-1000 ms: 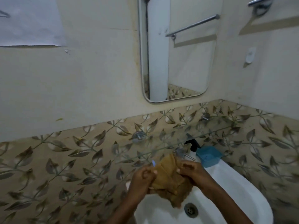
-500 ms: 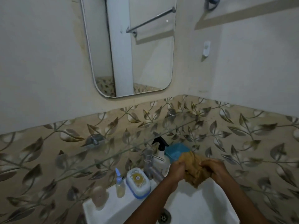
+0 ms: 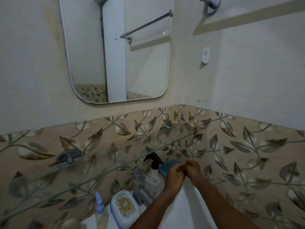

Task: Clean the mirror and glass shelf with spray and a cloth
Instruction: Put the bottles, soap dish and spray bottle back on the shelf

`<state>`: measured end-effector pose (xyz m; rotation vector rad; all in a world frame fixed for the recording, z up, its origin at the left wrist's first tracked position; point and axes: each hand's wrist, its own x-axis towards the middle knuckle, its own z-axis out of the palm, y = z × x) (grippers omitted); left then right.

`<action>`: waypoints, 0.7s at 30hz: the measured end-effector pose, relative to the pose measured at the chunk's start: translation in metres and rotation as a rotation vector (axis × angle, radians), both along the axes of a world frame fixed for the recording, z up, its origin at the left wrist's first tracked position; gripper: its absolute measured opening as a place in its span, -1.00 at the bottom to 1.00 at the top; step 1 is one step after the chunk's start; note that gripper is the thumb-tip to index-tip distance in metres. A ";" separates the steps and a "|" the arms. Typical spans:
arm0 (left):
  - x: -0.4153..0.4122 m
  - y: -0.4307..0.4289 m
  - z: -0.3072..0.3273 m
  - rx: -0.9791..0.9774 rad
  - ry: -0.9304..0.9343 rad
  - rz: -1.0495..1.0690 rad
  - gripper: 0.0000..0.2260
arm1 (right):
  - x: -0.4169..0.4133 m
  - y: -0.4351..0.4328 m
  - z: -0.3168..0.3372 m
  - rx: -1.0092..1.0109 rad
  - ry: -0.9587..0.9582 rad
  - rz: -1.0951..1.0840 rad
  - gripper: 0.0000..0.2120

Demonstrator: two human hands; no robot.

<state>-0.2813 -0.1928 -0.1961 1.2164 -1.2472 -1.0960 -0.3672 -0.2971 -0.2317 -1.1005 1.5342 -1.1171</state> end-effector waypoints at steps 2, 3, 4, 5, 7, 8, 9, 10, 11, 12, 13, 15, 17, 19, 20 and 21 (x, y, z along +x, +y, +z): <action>0.007 0.029 0.003 -0.018 -0.009 0.017 -0.70 | -0.005 0.009 0.003 -0.034 0.156 -0.023 -0.58; 0.015 0.042 0.003 -0.042 -0.005 0.024 -0.69 | -0.006 0.013 0.006 -0.053 0.214 -0.043 -0.60; 0.023 0.056 0.004 -0.052 -0.020 0.031 -0.68 | -0.009 0.021 0.012 -0.074 0.224 -0.064 -0.64; 0.033 0.072 0.004 -0.070 -0.043 0.043 -0.67 | -0.008 0.032 0.018 -0.100 0.203 -0.078 -0.68; 0.059 0.102 0.010 -0.103 -0.083 0.096 -0.66 | -0.002 0.063 0.029 -0.165 0.143 -0.113 -0.80; 0.073 0.116 0.012 -0.111 -0.114 0.131 -0.66 | 0.002 0.083 0.036 -0.197 0.105 -0.114 -0.83; 0.089 0.128 0.012 -0.135 -0.175 0.177 -0.66 | 0.009 0.101 0.041 -0.216 0.075 -0.112 -0.81; 0.106 0.142 0.009 -0.160 -0.270 0.236 -0.68 | 0.019 0.120 0.045 -0.228 0.052 -0.100 -0.77; 0.122 0.152 0.003 -0.190 -0.370 0.321 -0.70 | 0.029 0.137 0.048 -0.250 0.045 -0.067 -0.76; 0.141 0.162 -0.005 -0.191 -0.449 0.431 -0.71 | 0.044 0.153 0.050 -0.264 0.050 -0.005 -0.77; 0.157 0.169 -0.014 -0.161 -0.511 0.548 -0.67 | 0.059 0.165 0.050 -0.273 0.070 0.067 -0.80; 0.183 0.184 -0.026 0.028 -0.616 0.730 -0.49 | 0.092 0.182 0.048 -0.281 0.125 0.217 -0.84; 0.203 0.189 -0.035 0.205 -0.647 0.754 -0.36 | 0.123 0.190 0.039 -0.304 0.188 0.347 -0.85; 0.217 0.184 -0.040 0.274 -0.689 0.676 -0.33 | 0.149 0.190 0.027 -0.296 0.245 0.456 -0.84; 0.223 0.182 -0.043 0.291 -0.724 0.656 -0.33 | 0.161 0.189 0.020 -0.289 0.278 0.512 -0.84; 0.226 0.180 -0.046 0.302 -0.746 0.654 -0.36 | 0.170 0.188 0.016 -0.272 0.306 0.554 -0.83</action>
